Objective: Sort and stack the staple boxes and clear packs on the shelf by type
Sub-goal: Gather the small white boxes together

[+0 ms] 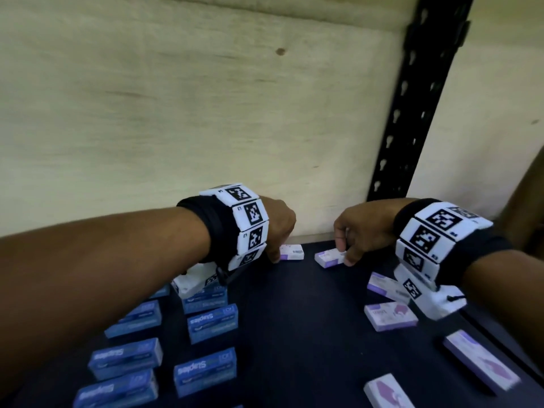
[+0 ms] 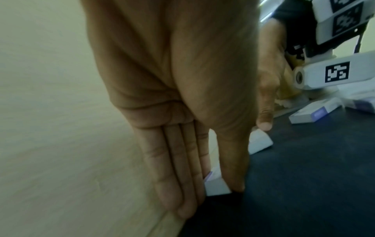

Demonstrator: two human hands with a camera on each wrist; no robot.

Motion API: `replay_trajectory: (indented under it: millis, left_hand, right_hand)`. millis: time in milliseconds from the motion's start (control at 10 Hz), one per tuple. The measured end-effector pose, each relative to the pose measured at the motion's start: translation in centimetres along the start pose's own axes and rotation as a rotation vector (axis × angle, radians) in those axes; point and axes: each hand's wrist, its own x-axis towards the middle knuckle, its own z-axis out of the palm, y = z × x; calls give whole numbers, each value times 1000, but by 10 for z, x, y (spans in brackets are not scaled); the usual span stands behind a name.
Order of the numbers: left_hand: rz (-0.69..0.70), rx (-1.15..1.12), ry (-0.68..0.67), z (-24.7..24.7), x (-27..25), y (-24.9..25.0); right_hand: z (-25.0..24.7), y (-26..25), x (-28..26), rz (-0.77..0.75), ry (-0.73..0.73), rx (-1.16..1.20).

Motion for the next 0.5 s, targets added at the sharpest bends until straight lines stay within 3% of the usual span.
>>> replay_trajectory:
  millis: [200, 500]
  left_hand:
    - [63, -48, -5, -4, -9, -4]
    - [-22, -195, -23, 5, -10, -10]
  right_hand:
    - [2, 0, -4, -6, -16, 82]
    - [0, -4, -2, -58, 39, 8]
